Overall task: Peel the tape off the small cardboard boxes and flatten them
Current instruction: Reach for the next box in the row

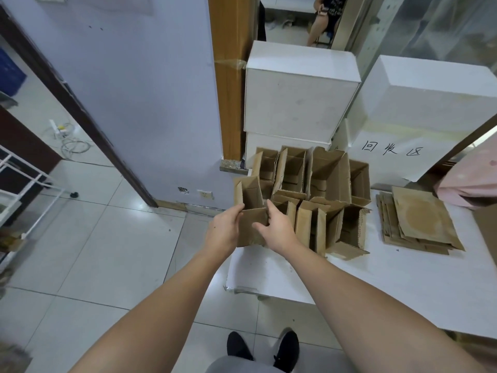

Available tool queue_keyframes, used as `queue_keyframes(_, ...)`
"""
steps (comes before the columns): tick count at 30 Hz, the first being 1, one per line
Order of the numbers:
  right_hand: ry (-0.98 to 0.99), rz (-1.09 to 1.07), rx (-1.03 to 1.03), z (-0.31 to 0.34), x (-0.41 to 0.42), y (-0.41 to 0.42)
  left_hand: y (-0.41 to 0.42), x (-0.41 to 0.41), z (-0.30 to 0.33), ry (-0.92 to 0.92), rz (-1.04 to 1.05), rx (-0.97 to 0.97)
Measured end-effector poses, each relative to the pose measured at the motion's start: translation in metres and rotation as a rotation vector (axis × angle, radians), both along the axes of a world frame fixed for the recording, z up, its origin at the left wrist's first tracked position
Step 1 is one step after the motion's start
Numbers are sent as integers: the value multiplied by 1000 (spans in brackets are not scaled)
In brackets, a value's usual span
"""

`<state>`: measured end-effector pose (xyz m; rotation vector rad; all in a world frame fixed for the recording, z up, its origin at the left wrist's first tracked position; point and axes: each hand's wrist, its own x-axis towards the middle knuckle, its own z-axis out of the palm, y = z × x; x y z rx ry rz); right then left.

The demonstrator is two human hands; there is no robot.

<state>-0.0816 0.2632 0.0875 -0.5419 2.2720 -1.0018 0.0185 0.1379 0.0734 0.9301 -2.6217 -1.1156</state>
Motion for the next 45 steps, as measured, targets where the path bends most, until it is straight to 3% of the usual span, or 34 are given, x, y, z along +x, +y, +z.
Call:
queue_keyframes(11,-86,115,-103,0,3,-10,-6,6,22,162,152,58)
queue_keyframes(22,219,91,-144,29,-7,-26,-8,-11,48,325,417,370)
queue_keyframes(28,345,65,-134,40,-5,-29,-1,-18,59,380,270,391)
queue_keyframes(33,420,138,-117,44,-16,-28,2,-13,59,281,155,285)
queue_keyframes(39,316,137,-149,60,-25,-22,6,-16,71,230,103,192)
queue_keyframes(45,160,46,-293,91,-25,-3,27,-34,105,330,14,88)
